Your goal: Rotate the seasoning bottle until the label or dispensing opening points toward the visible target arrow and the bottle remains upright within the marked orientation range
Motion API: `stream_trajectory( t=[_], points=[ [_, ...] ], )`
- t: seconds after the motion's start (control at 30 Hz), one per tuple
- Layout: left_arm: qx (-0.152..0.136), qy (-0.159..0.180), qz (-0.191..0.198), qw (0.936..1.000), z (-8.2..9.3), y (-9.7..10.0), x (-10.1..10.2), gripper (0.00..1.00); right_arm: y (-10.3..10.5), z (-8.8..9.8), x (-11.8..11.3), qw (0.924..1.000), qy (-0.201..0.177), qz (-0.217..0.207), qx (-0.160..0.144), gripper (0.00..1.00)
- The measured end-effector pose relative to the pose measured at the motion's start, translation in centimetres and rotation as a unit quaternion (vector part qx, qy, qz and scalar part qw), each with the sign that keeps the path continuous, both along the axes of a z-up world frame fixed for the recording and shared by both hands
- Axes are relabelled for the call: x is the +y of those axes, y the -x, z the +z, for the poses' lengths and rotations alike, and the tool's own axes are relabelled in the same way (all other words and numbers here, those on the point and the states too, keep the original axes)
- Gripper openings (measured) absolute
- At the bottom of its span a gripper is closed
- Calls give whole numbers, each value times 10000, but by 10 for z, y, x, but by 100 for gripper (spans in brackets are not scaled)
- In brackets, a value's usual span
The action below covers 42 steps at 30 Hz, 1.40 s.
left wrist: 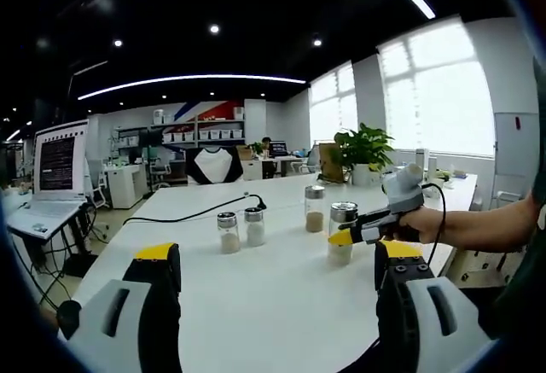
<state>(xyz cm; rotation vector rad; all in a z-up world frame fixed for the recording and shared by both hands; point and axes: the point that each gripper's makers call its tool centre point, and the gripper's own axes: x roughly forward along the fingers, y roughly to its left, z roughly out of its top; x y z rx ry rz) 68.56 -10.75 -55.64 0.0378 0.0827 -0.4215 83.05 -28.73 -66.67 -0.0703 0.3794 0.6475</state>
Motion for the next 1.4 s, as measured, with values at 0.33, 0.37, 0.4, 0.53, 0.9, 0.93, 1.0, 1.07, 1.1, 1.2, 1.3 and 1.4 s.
stream_trajectory(
  t=[0.33,0.37,0.4,0.53,0.9,0.93,1.0,1.07,1.1,1.2,1.3,1.4],
  points=[
    [8,3,85,10000,-1,-1,5,100,1,0,2,9990,-25,453,-39,39],
    [7,0,94,10000,-1,-1,5,100,2,1,2,9987,-33,499,-36,39],
    [7,0,96,10000,-1,-1,6,100,2,1,3,9985,-22,538,-36,39],
    [14,-1,106,9999,-1,-1,7,100,1,1,3,9973,-17,729,-21,39],
    [3,-6,92,10000,0,-2,7,100,4,1,5,9928,-42,1199,-67,39],
    [3,-11,92,10000,0,-2,7,100,4,1,6,9925,-39,1217,-72,39],
    [9,-15,85,10000,0,-3,8,100,4,2,6,9920,-50,1258,-79,39],
    [18,-3,91,10000,-1,-4,8,100,4,2,6,9915,-52,1296,-71,39],
    [18,-7,88,10000,-1,-4,9,100,4,2,6,9914,-56,1308,-67,39],
    [16,-6,83,10000,-1,-5,9,100,5,2,7,9907,-44,1358,-66,39],
    [8,-21,75,10000,0,-5,8,100,5,2,7,9903,-56,1387,-75,40],
    [36,-48,60,10000,-1,-5,7,100,6,2,8,9900,-81,1406,-87,40]
  ],
)
